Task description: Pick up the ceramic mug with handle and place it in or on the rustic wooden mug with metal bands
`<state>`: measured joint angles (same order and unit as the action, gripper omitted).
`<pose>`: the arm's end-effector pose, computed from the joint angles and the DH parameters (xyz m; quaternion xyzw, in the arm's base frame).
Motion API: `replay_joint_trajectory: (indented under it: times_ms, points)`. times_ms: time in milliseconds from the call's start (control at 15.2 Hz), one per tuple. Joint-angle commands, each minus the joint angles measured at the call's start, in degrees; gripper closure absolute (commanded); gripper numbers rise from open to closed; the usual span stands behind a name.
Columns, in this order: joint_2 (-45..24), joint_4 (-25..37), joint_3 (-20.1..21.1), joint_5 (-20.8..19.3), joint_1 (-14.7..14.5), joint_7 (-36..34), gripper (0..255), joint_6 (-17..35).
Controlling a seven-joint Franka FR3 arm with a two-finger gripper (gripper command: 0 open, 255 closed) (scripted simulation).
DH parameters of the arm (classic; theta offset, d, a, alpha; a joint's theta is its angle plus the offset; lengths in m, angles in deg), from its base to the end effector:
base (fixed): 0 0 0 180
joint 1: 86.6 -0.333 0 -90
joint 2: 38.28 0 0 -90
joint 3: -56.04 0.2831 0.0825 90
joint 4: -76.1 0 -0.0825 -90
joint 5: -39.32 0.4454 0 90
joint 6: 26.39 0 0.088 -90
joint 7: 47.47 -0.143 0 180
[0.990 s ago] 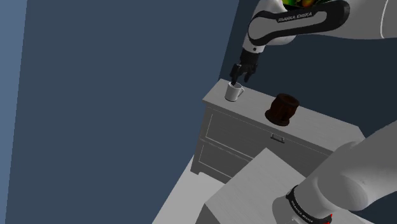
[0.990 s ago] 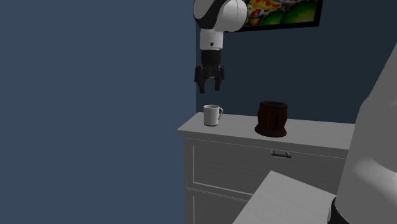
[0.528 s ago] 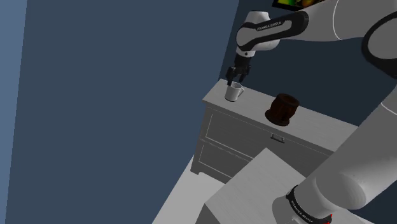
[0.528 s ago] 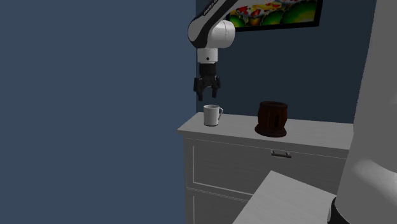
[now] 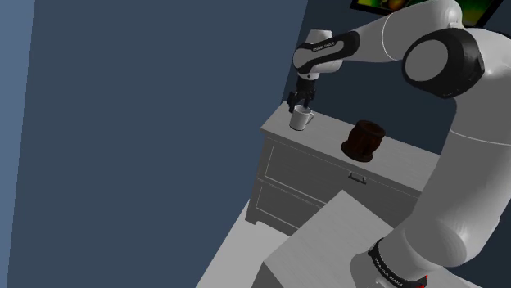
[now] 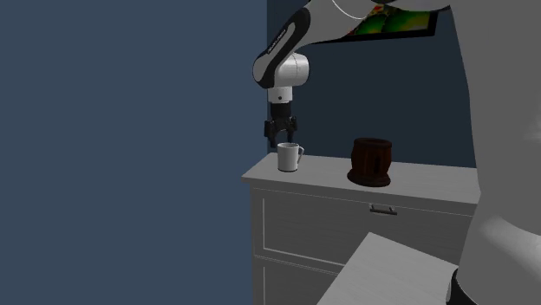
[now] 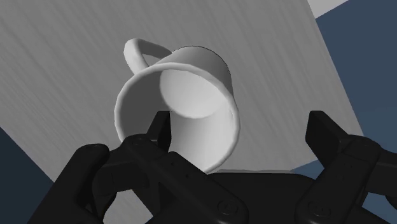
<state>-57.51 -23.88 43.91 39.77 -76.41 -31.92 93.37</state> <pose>0.6403 -0.2568 0.2905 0.9980 -0.0549 -0.0020 0.0322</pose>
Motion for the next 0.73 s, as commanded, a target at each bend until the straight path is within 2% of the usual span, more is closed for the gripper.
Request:
replay_joint_trajectory:
  times_ms: [0,330,660]
  points:
    - [-1.0,0.0,0.0,0.2,0.2,0.2,0,1.0]
    - [-2.9,-1.7,0.1,0.6,0.4,0.4,0,4.5]
    - [-2.9,-1.7,0.1,0.6,0.4,0.4,0,4.5]
